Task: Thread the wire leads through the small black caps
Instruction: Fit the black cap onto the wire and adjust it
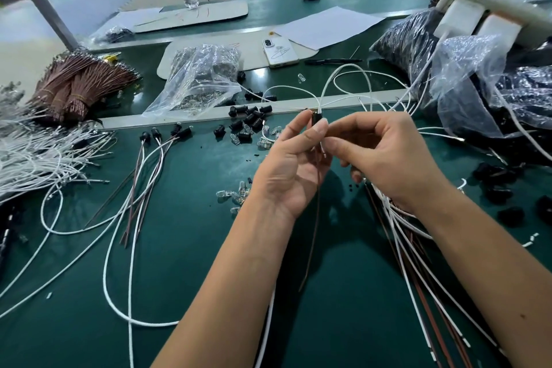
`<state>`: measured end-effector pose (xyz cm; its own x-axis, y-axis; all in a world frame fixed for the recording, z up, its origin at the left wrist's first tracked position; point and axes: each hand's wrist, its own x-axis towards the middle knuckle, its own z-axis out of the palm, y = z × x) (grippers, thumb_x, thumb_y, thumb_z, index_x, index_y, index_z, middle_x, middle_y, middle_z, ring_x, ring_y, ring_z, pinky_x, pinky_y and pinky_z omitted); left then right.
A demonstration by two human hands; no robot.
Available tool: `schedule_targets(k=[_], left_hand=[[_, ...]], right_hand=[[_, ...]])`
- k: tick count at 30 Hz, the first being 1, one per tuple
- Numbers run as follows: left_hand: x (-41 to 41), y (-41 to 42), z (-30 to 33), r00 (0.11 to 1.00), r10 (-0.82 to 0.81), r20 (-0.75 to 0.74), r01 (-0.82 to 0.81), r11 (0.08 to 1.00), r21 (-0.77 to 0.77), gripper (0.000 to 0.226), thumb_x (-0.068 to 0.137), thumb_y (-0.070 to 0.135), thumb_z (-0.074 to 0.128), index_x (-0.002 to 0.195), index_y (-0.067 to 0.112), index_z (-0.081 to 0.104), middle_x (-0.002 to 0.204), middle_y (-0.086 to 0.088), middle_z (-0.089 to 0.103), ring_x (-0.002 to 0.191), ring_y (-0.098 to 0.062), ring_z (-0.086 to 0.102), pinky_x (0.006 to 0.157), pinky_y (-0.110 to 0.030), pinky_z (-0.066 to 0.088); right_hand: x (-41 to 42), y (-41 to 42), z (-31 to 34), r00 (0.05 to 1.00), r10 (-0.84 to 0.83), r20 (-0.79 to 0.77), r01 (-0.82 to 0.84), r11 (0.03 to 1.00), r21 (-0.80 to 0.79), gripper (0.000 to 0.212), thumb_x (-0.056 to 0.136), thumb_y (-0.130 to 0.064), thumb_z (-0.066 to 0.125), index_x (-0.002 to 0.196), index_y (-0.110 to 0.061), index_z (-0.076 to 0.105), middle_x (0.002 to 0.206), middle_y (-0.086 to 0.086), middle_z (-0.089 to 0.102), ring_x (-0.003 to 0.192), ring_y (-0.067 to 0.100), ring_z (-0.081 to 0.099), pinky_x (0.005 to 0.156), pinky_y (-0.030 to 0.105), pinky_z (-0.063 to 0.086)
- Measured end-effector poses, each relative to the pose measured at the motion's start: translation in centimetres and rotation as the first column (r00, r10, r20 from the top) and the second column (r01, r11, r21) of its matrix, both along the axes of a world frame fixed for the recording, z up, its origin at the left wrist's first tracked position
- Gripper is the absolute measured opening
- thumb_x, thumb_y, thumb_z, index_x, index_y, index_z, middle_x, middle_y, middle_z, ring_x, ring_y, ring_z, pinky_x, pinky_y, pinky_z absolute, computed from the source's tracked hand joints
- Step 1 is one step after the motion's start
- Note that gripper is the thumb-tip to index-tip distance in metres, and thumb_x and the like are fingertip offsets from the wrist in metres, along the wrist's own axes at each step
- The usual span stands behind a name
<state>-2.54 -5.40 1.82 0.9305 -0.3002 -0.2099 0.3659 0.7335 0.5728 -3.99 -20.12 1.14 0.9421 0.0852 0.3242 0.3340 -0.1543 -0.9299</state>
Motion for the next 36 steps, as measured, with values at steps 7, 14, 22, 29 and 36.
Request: schedule_targets(k=[7, 14, 22, 29, 36], left_hand=[[0.0, -0.1, 0.2, 0.999, 0.029, 0.035, -0.032, 0.996, 0.081, 0.035, 0.062, -0.002, 0.072, 0.092, 0.014, 0.064, 0.082, -0.006, 0.065, 0.069, -0.016, 0.063, 0.074, -0.027, 0.050], [0.2, 0.2, 0.2, 0.997, 0.048, 0.059, -0.055, 0.989, 0.138, 0.036, 0.060, -0.002, 0.075, 0.090, 0.015, 0.064, 0.094, -0.011, 0.060, 0.087, -0.028, 0.061, 0.074, -0.035, 0.050], [0.2, 0.3, 0.2, 0.996, 0.001, 0.086, -0.023, 0.965, 0.262, 0.023, 0.070, 0.000, 0.075, 0.086, 0.013, 0.066, 0.074, -0.005, 0.067, 0.061, -0.015, 0.060, 0.057, -0.024, 0.051], [0.7, 2.1, 0.2, 0.980, -0.136, 0.144, 0.041, 0.849, 0.526, 0.005, 0.084, 0.013, 0.075, 0.081, 0.017, 0.075, 0.078, -0.003, 0.067, 0.066, -0.012, 0.060, 0.065, -0.020, 0.052], [0.4, 2.3, 0.3, 0.970, -0.126, 0.206, -0.020, 0.808, 0.589, 0.013, 0.080, 0.014, 0.079, 0.092, 0.011, 0.075, 0.082, -0.003, 0.074, 0.070, -0.011, 0.064, 0.070, -0.021, 0.052]], right_hand=[[0.0, 0.2, -0.2, 0.999, -0.044, 0.016, 0.045, 0.996, -0.079, 0.011, 0.092, -0.019, 0.079, 0.081, -0.017, 0.078, 0.066, 0.010, 0.070, 0.052, 0.016, 0.054, 0.042, 0.030, 0.047], [-0.2, 0.7, -0.2, 0.999, -0.011, -0.048, 0.007, 0.998, -0.065, 0.007, 0.092, -0.020, 0.079, 0.085, -0.019, 0.078, 0.066, 0.002, 0.070, 0.054, 0.013, 0.057, 0.043, 0.027, 0.047], [-0.3, 0.8, -0.1, 0.996, -0.066, -0.051, 0.063, 0.996, -0.059, 0.014, 0.093, -0.016, 0.078, 0.079, -0.016, 0.077, 0.056, 0.001, 0.064, 0.050, 0.012, 0.053, 0.044, 0.025, 0.043], [0.0, 0.2, -0.1, 0.996, -0.063, -0.057, 0.055, 0.989, -0.135, 0.016, 0.091, -0.016, 0.079, 0.076, -0.017, 0.076, 0.061, 0.003, 0.066, 0.052, 0.009, 0.052, 0.047, 0.019, 0.041], [-0.2, 0.2, 0.0, 0.998, -0.043, -0.048, 0.032, 0.980, -0.194, 0.015, 0.091, -0.023, 0.079, 0.076, -0.022, 0.077, 0.068, 0.017, 0.067, 0.055, 0.015, 0.049, 0.052, 0.033, 0.041]])
